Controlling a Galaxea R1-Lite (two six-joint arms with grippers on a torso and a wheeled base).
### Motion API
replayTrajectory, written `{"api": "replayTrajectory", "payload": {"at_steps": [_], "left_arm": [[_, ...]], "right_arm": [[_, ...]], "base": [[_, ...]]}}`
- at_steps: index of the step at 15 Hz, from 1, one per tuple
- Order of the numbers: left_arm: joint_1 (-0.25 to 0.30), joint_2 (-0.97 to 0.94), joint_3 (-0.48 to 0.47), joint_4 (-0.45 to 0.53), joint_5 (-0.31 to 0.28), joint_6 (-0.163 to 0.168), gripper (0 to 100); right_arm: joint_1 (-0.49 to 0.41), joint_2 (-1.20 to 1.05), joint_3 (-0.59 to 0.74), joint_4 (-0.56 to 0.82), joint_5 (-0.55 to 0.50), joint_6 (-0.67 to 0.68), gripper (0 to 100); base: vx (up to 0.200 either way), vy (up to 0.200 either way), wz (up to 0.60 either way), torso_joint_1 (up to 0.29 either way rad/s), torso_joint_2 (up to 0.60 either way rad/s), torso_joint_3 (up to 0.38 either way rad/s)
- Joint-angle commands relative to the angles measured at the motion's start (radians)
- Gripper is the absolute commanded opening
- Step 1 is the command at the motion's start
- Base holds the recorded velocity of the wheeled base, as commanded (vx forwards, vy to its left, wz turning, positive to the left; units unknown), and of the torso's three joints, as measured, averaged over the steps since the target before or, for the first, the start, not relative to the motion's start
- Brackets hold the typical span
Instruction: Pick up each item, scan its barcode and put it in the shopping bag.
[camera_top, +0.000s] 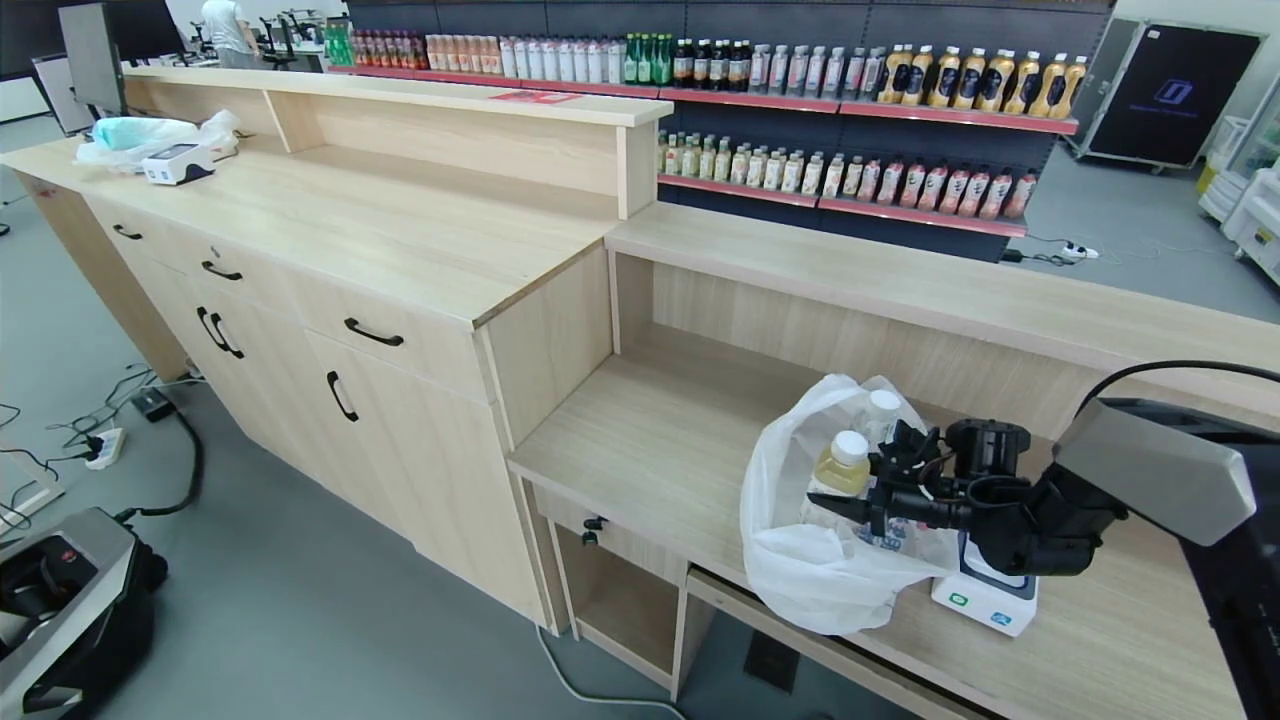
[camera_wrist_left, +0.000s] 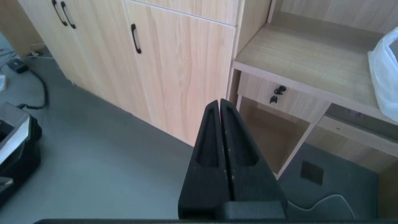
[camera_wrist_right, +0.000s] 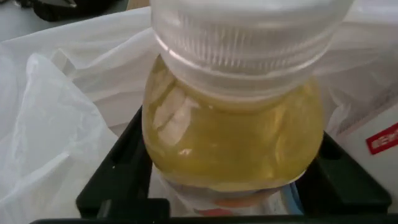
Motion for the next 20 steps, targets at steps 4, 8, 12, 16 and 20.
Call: {"api": "replayTrajectory", "payload": {"at_steps": [4, 8, 12, 16, 20], "left_arm": [[0.001, 0.0, 0.0, 0.0, 0.0, 0.0, 0], [0.001, 0.0, 0.0, 0.0, 0.0, 0.0, 0], [0.001, 0.0, 0.0, 0.0, 0.0, 0.0, 0], [0.001, 0.0, 0.0, 0.0, 0.0, 0.0, 0], [-0.001, 0.0, 0.0, 0.0, 0.0, 0.0, 0]], "right_arm": [[-0.016, -0.091, 0.027, 0.007, 0.017, 0.024, 100], [-0.019, -0.252, 0.116, 0.009, 0.056, 0.065, 100], [-0.022, -0.388, 0.225, 0.027, 0.054, 0.065, 100], [-0.111, -0.654, 0.389, 0.059, 0.008, 0.03, 100], [-0.183, -0.735, 0.42, 0.067, -0.001, -0.016, 100]], "base": [[0.0, 0.0, 0.0, 0.0, 0.0, 0.0], [0.0, 0.0, 0.0, 0.0, 0.0, 0.0], [0.0, 0.0, 0.0, 0.0, 0.0, 0.0], [0.0, 0.0, 0.0, 0.0, 0.0, 0.0], [0.0, 0.0, 0.0, 0.0, 0.0, 0.0]]}}
